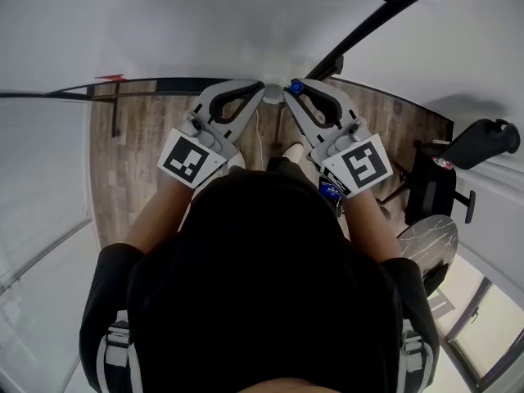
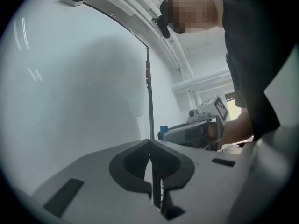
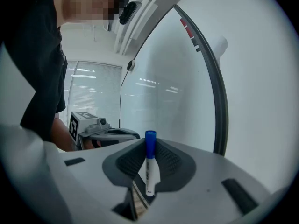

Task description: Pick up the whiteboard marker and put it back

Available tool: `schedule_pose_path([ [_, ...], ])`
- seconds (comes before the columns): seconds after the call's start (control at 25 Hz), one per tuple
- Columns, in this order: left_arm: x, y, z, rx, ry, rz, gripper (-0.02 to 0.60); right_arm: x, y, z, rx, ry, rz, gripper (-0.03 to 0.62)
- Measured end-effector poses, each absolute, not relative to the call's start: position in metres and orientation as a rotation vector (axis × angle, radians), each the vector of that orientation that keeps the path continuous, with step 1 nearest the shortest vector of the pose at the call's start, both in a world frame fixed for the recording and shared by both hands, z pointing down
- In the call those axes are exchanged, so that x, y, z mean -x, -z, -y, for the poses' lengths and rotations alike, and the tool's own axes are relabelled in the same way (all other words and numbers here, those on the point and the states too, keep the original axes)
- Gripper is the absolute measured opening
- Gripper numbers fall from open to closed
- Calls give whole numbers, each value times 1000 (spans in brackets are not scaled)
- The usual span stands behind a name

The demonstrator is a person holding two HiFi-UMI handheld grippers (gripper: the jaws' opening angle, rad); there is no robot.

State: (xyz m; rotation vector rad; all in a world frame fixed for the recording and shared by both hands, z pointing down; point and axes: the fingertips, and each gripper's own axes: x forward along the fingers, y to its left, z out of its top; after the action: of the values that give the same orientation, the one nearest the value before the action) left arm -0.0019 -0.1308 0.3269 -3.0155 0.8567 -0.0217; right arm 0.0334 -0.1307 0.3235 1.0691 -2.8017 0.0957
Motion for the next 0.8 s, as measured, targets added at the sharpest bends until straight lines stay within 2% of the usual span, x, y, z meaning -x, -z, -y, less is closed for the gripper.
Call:
schedule_pose_path([
  [0.8, 2, -355, 149, 3026, 20, -879, 3, -43, -353, 160, -1191, -98, 2756, 60],
])
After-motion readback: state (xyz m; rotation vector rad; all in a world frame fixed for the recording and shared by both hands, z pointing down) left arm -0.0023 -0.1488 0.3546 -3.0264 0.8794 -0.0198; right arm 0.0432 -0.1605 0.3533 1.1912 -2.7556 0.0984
